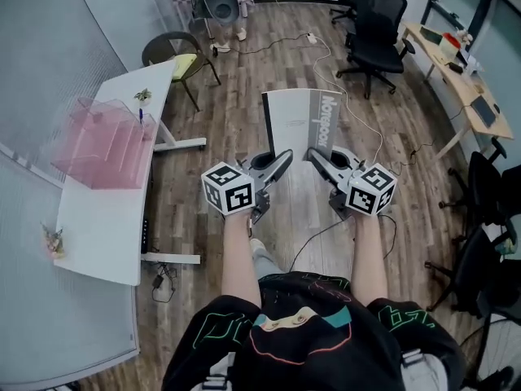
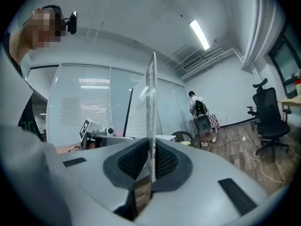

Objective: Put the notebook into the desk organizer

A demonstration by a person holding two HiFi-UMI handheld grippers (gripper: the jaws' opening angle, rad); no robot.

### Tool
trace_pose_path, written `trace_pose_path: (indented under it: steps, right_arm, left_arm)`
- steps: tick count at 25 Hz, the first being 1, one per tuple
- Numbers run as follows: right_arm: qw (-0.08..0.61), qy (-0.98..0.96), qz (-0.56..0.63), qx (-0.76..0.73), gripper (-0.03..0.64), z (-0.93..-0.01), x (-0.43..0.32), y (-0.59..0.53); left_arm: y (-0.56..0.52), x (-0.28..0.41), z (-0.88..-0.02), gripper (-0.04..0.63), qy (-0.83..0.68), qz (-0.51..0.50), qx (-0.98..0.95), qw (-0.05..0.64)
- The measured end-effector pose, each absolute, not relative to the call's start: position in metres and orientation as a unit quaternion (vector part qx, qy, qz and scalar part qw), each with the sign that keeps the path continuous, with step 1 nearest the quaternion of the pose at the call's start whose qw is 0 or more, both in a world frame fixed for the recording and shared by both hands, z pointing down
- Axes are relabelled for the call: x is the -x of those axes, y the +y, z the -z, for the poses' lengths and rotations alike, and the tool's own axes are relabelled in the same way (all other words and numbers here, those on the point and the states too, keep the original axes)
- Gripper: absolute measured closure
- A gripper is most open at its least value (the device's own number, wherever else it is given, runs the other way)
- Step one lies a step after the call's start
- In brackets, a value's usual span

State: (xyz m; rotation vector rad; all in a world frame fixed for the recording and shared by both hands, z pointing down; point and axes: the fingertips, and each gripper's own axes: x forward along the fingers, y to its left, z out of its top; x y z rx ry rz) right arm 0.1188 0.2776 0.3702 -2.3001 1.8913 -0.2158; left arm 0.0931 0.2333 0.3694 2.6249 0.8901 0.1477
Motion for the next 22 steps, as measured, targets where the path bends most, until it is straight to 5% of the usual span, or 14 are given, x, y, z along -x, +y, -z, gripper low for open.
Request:
trace_pose_path:
  steps: [22]
  right_arm:
    - [0.075,0.666,0.139,0.729,0.591,-0.408,-0.252,0.009]
  left_arm:
    - [-0.032,-0.216,-0.409,0.592,0.226,-0.047,-0.94,0.251]
